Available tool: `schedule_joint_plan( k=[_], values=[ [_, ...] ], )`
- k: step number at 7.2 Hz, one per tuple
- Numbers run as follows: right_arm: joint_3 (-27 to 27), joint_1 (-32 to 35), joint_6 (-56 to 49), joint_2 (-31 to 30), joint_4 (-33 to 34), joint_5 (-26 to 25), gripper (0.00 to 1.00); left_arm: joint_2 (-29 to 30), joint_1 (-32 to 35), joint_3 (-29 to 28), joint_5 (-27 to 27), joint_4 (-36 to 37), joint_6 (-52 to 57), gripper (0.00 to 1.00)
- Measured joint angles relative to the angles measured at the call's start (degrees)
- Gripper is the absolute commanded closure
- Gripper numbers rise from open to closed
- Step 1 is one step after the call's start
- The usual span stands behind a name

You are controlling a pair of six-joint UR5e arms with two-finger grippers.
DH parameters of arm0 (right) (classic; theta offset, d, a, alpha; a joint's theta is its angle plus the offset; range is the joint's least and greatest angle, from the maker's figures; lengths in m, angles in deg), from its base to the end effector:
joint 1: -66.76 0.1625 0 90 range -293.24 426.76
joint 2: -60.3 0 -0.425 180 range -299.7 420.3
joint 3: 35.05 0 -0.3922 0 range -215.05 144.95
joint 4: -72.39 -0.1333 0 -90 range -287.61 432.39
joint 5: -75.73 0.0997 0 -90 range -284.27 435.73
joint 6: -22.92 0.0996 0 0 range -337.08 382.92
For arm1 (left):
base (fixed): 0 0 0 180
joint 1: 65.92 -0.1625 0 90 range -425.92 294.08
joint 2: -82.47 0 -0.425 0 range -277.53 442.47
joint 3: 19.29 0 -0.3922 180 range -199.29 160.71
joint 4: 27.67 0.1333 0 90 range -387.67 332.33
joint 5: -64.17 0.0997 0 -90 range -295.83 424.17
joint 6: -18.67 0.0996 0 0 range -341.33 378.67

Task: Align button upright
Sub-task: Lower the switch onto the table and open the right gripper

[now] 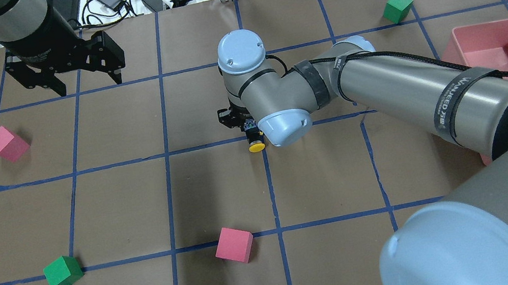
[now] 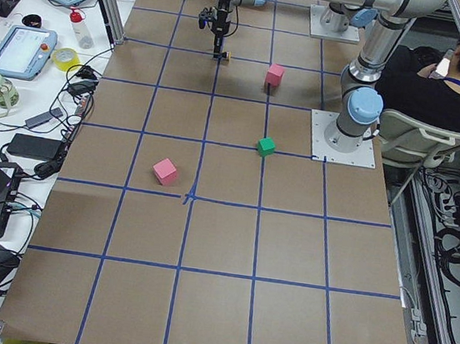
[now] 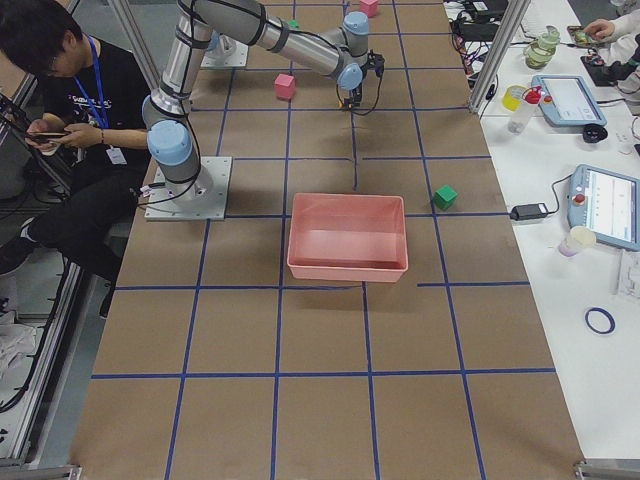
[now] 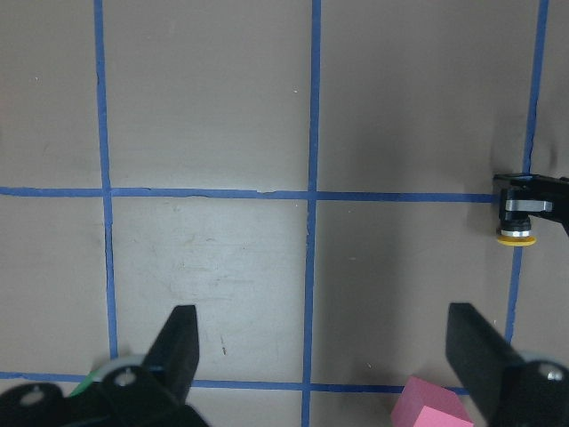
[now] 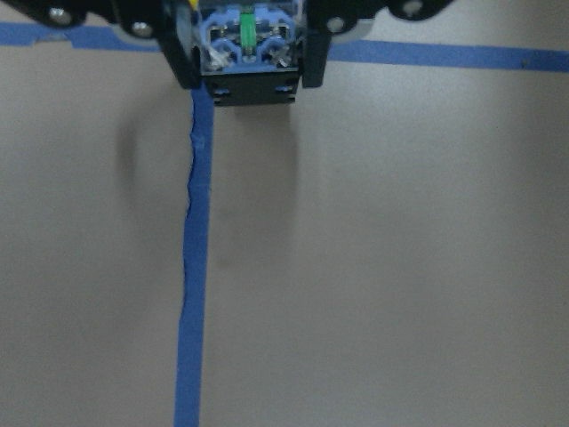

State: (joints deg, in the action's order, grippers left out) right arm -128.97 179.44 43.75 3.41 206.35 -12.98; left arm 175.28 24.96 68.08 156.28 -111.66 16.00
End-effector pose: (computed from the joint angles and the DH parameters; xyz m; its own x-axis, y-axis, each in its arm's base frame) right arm 0.3781 -0.5532 0.1955 -0.9973 -0.0369 -0.0638 -0.0301 0.9940 -0.1048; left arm -0.1376 -0.5203 0.4969 -0.9989 -0.0347 -0.0319 -0.0313 0.9942 -0.1032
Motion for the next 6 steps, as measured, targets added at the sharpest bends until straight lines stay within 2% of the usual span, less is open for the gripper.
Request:
schedule_joint_plan(
  k=[1, 2, 5, 6],
  values=[
    [-0.1, 0.0, 0.0, 0.0, 0.0, -0.1, 0.48, 0.0, 0.0, 0.0, 0.0, 0.0, 0.0, 0.0],
    [-0.1, 0.0, -0.1, -0.1, 0.0, -0.2, 0.32, 0.0, 0.0, 0.0, 0.0, 0.0, 0.0, 0.0],
    [-0.2, 0.0, -2.4, -1.2, -0.5, -0.3, 0.19, 0.0, 0.0, 0.0, 0.0, -0.1, 0.0, 0.0],
    [-0.1, -0.3, -4.0, -2.5, -0.6, -0.3, 0.08, 0.0, -0.1, 0.0, 0.0, -0.1, 0.0, 0.0]
  ],
)
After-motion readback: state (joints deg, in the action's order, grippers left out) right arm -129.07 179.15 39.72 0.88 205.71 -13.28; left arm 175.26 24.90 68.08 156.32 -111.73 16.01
